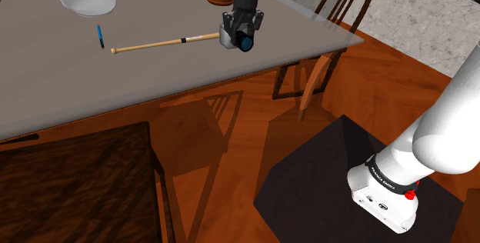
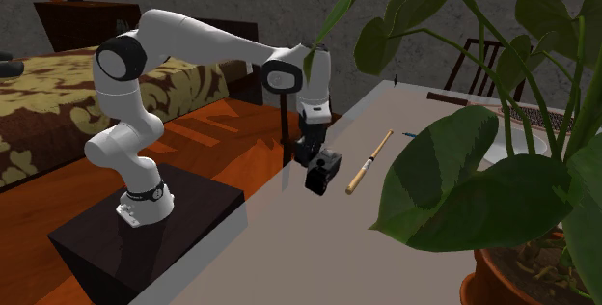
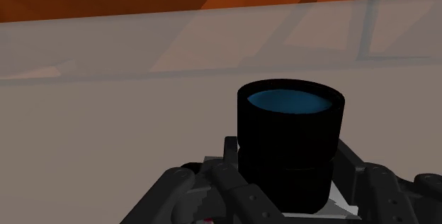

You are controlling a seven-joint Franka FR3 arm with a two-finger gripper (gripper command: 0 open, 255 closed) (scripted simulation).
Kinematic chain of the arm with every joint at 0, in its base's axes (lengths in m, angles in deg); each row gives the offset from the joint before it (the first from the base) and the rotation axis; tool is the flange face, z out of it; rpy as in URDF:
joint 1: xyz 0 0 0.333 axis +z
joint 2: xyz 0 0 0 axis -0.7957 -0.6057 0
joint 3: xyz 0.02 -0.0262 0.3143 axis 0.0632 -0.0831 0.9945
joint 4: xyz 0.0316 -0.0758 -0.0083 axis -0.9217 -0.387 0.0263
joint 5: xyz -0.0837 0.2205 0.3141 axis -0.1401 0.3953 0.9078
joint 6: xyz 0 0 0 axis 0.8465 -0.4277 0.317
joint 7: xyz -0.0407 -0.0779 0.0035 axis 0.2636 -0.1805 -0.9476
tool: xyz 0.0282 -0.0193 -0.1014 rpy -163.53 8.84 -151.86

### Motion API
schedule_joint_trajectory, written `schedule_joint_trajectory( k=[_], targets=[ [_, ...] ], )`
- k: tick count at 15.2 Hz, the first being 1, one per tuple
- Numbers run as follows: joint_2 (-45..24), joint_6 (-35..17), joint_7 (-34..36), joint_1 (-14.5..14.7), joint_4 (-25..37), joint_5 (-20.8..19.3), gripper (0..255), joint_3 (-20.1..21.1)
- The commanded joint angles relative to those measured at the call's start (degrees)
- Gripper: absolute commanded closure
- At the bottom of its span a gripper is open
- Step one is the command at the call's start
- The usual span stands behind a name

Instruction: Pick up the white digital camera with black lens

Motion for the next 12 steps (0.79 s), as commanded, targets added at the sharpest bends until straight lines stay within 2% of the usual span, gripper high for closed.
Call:
schedule_joint_trajectory(
  k=[1, 10, 12],
  targets=[
    [0.0, 1.5, 0.0, 0.0, 1.5, 0.0, 255, 0.0],
    [0.2, 8.4, 0.0, 0.2, 8.2, 0.1, 255, 0.1],
    [0.2, 8.5, 0.0, 0.2, 8.3, 0.1, 255, 0.1]
  ],
)
